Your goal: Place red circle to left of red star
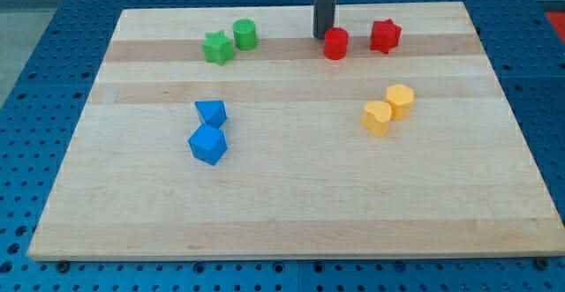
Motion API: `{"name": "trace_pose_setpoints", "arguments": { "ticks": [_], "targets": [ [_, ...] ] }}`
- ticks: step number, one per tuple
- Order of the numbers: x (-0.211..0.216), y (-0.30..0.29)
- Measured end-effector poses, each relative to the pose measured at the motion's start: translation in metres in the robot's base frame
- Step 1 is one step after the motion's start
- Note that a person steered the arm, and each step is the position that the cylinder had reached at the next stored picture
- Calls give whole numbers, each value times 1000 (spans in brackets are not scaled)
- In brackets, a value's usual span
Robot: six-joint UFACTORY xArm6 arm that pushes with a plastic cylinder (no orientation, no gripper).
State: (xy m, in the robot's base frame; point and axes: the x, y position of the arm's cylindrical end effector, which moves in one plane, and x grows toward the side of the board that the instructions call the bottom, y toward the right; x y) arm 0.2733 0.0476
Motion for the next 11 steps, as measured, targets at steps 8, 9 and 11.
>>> {"name": "trace_pose_setpoints", "arguments": {
  "ticks": [8, 9, 11],
  "targets": [
    [29, -9],
    [2, -8],
    [19, -4]
  ]
}}
